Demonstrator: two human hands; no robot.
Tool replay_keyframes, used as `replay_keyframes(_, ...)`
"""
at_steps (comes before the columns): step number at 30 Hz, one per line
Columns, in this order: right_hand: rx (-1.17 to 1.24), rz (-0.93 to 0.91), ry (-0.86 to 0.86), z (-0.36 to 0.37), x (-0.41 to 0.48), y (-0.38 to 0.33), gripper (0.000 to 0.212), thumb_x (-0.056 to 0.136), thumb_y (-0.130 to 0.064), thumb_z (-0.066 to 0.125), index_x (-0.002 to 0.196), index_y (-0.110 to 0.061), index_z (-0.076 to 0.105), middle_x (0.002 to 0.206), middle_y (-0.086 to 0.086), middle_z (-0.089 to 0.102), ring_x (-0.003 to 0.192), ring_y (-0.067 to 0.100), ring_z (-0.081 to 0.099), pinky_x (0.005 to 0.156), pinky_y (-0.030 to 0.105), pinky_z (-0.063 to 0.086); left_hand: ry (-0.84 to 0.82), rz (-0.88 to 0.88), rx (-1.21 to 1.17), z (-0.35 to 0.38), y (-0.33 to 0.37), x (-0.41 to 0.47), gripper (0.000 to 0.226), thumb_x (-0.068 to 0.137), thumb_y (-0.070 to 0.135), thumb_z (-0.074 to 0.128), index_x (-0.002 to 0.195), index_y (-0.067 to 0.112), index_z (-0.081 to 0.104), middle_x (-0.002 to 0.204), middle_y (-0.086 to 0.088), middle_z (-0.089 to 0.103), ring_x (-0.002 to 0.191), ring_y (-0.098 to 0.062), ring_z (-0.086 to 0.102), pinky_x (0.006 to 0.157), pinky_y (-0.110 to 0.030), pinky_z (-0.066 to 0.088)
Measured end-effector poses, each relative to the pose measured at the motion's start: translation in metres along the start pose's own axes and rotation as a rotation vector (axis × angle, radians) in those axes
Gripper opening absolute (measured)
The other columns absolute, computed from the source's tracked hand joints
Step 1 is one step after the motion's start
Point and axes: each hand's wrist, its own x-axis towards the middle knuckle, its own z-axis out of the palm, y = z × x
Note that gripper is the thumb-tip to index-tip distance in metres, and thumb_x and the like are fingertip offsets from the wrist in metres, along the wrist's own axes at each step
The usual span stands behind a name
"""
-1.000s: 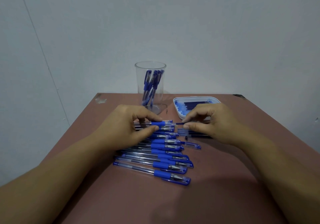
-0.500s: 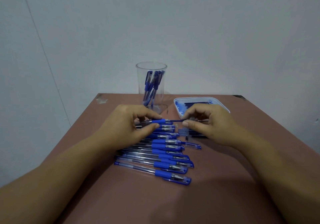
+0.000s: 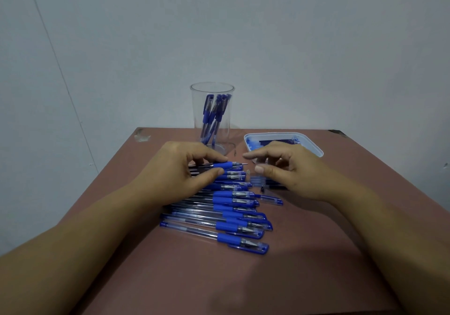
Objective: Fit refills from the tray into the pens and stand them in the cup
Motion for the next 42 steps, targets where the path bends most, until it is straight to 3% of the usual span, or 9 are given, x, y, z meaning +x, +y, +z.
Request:
replay_keyframes(4,-0.115,0.079,-0.104,-0.011,-0.007,0.005,0.028,0.089,-0.028,0.068,0.101,-0.052,0.060,0.095,-0.022,0.060,0.089,-0.007,0.056,0.074,0.010,0.040,0.008,-0.010,0.005,-0.001,-0.001,0.001,0.023,0.083,0.028,0.075,0.106,0.034,0.073,0.088,0.029,0.066,0.082,0.001,0.066,0.069,-0.009,0.048)
replay_keyframes(11,-0.251,0.133,-0.241,-0.007,-0.004,0.000,0.020,0.087,-0.033,0.070,0.088,-0.052,0.065,0.099,-0.018,0.059,0.096,-0.001,0.055,0.086,0.022,0.047,-0.001,-0.010,0.017,0.000,-0.002,0.001,0.024,0.083,0.027,0.076,0.106,0.032,0.074,0.089,0.028,0.067,0.083,0.001,0.065,0.069,-0.009,0.048)
replay_keyframes(17,-0.078,0.122,-0.035,-0.008,-0.005,0.002,0.012,0.088,-0.026,0.070,0.085,-0.037,0.068,0.081,-0.014,0.070,0.077,0.003,0.065,0.075,0.026,0.053,0.013,-0.002,0.028,-0.001,-0.003,0.001,0.022,0.083,0.029,0.076,0.105,0.031,0.074,0.087,0.029,0.065,0.081,0.001,0.065,0.068,-0.009,0.047)
replay_keyframes(21,0.040,0.048,0.131,-0.004,-0.004,-0.001,0.018,0.086,-0.016,0.072,0.083,-0.033,0.067,0.078,-0.015,0.069,0.070,0.001,0.063,0.066,0.016,0.049,0.015,0.005,0.032,-0.002,-0.004,0.001,0.023,0.083,0.029,0.076,0.105,0.031,0.074,0.087,0.031,0.064,0.082,0.001,0.065,0.068,-0.008,0.046)
replay_keyframes(25,0.110,-0.007,0.207,0.002,-0.003,-0.007,0.023,0.084,-0.009,0.073,0.082,-0.031,0.067,0.080,-0.013,0.070,0.074,0.000,0.064,0.068,0.010,0.046,0.017,0.010,0.030,-0.002,-0.004,0.002,0.023,0.083,0.028,0.076,0.105,0.031,0.074,0.087,0.034,0.062,0.083,0.004,0.064,0.068,-0.006,0.045)
replay_keyframes(32,0.144,-0.057,0.192,0.014,0.000,-0.015,0.025,0.083,-0.009,0.074,0.086,-0.032,0.066,0.087,-0.011,0.069,0.079,0.010,0.065,0.074,0.019,0.054,0.015,0.017,0.018,-0.002,-0.002,0.002,0.024,0.083,0.026,0.076,0.106,0.032,0.074,0.086,0.031,0.064,0.082,0.001,0.065,0.068,-0.010,0.048)
replay_keyframes(42,0.190,-0.065,0.168,0.021,0.001,-0.017,0.021,0.084,-0.014,0.073,0.086,-0.034,0.066,0.084,-0.011,0.070,0.080,0.005,0.067,0.071,0.019,0.054,0.028,0.050,0.003,-0.001,-0.001,0.002,0.022,0.083,0.027,0.076,0.105,0.025,0.075,0.087,0.023,0.068,0.079,0.001,0.066,0.067,-0.010,0.048)
